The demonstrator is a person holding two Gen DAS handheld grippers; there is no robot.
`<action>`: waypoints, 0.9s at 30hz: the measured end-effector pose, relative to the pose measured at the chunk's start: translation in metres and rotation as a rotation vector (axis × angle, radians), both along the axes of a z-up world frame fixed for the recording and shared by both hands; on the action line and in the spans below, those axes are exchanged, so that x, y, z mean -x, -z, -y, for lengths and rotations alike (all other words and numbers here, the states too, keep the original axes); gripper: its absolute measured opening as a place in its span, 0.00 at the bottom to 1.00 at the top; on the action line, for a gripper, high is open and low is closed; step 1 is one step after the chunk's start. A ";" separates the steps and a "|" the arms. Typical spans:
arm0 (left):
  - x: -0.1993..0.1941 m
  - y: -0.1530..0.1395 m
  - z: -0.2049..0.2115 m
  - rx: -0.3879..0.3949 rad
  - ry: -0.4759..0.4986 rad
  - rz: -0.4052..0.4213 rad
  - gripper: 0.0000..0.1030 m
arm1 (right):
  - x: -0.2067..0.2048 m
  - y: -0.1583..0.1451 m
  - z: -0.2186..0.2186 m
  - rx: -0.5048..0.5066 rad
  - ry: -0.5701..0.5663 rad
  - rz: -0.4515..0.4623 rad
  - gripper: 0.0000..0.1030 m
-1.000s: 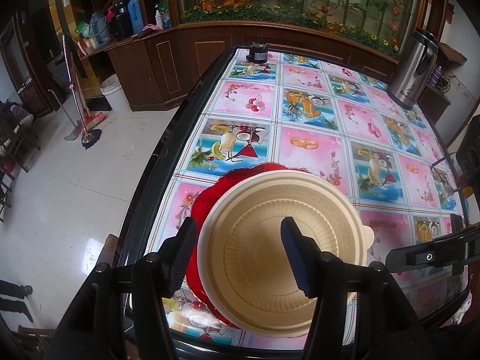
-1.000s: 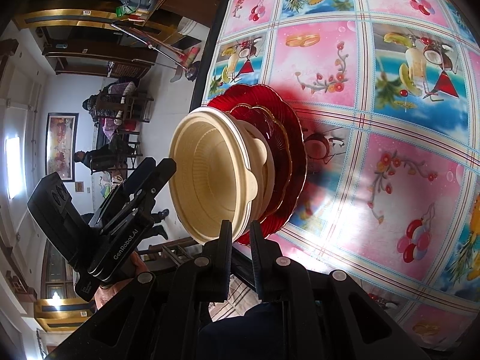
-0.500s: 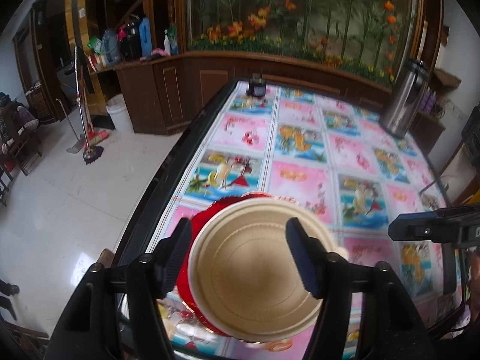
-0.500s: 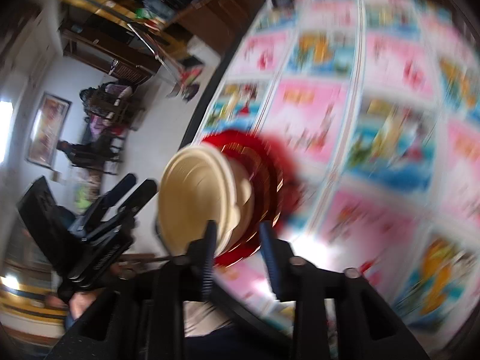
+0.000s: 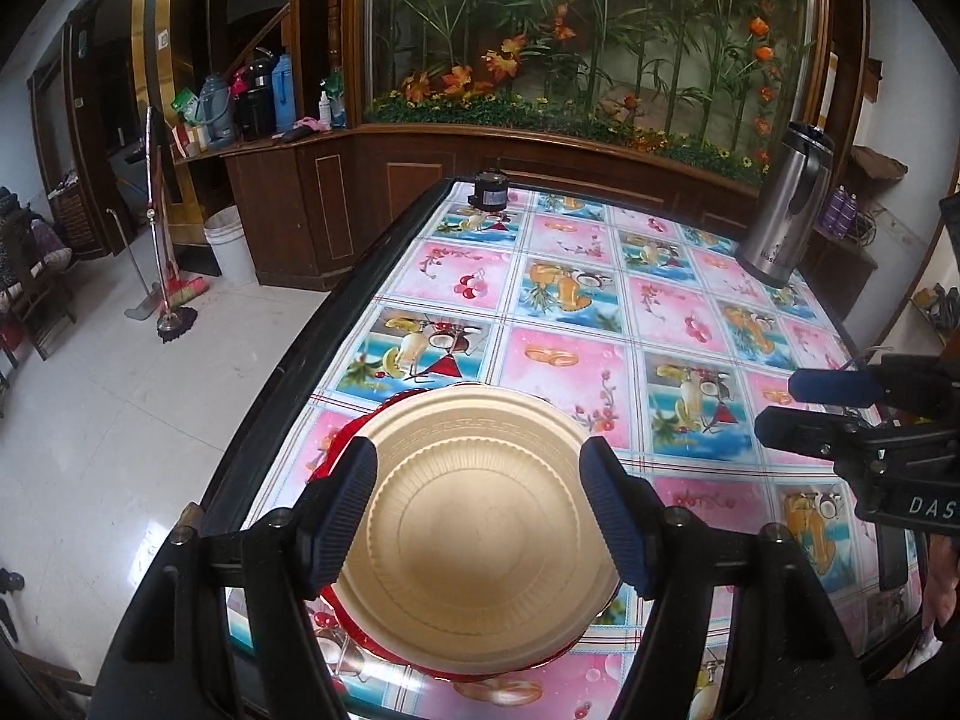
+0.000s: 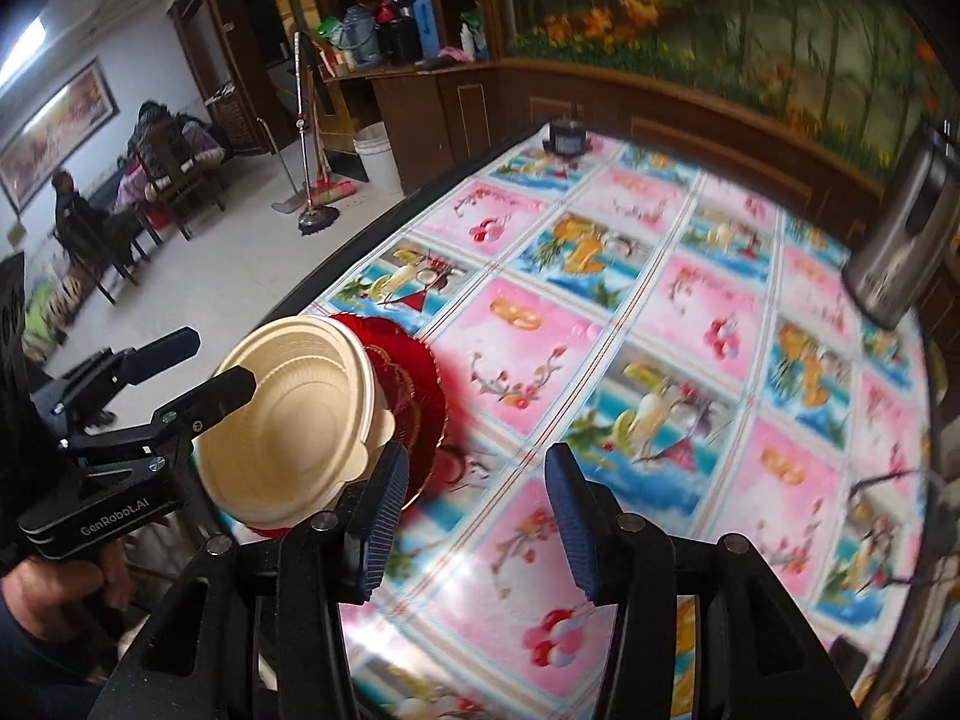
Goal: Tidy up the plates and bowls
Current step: 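Grasp the plate stack rim with the left tool while the right tool grips the opposite rim, then lift the whole plate stack with both tools and carry it across the tablecloth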
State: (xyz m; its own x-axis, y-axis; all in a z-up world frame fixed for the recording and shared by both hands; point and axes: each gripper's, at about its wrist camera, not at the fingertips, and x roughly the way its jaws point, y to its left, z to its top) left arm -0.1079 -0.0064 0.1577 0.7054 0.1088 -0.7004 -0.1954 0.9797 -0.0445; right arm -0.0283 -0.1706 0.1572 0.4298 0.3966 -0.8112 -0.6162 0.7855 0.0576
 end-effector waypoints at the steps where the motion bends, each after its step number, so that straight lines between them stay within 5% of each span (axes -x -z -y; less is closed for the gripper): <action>1: 0.001 0.000 0.000 -0.004 -0.005 0.005 0.67 | 0.001 -0.001 -0.001 0.007 -0.005 0.013 0.50; 16: 0.020 -0.002 -0.006 -0.007 -0.086 0.055 0.73 | 0.029 -0.005 -0.020 0.076 -0.108 0.174 0.61; 27: 0.024 0.004 -0.013 0.005 -0.109 0.040 0.74 | 0.042 -0.006 -0.030 0.100 -0.147 0.205 0.66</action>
State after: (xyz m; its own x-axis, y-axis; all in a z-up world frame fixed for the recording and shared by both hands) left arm -0.1323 0.0063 0.1535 0.7170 0.1824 -0.6728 -0.2983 0.9526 -0.0597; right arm -0.0700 -0.1405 0.1631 0.5328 0.3888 -0.7516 -0.7146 0.6824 -0.1536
